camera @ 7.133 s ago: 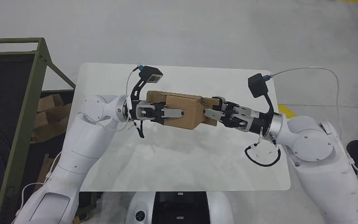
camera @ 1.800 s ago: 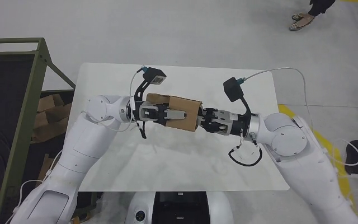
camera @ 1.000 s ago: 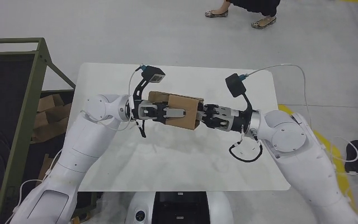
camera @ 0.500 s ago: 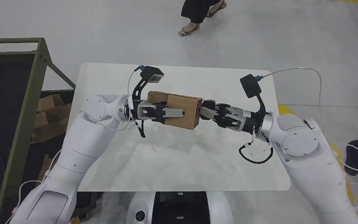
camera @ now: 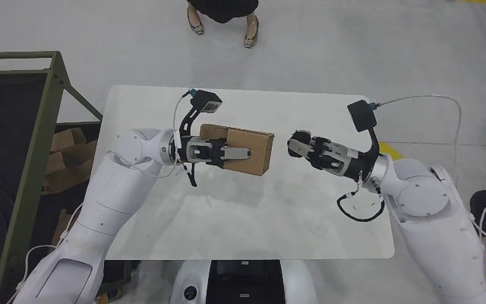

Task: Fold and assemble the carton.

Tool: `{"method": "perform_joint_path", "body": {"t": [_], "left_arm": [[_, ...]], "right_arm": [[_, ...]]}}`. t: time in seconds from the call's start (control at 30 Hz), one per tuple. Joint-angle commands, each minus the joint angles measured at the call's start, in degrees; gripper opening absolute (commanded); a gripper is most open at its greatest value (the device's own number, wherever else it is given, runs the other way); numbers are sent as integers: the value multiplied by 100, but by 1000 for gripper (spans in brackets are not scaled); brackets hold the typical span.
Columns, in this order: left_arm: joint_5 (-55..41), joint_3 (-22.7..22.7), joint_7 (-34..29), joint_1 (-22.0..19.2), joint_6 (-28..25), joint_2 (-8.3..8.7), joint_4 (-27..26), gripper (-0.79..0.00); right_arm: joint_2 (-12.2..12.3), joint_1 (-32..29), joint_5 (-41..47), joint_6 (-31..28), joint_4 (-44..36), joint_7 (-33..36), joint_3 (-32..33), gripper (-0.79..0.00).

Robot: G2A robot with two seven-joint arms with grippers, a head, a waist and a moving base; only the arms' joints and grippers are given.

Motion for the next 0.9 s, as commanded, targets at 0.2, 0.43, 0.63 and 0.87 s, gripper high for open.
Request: {"method": "perform_joint_path", "body": {"t": [0.2, 0.43, 0.63, 0.87], "left_arm": [[319, 34, -151, -215, 151, 17, -5, -785], [596, 26, -166, -304, 167, 37, -15, -785], [596, 26, -166, -304, 167, 37, -15, -785], [596, 26, -166, -304, 167, 37, -15, -785]], "right_arm": [[63, -445, -347, -362, -124, -287, 534, -459], [86, -596, -515, -379, -257, -306, 696, 0], [86, -596, -515, -379, -257, -306, 696, 0], [86, -596, -515, -379, -257, -306, 696, 0]]}}
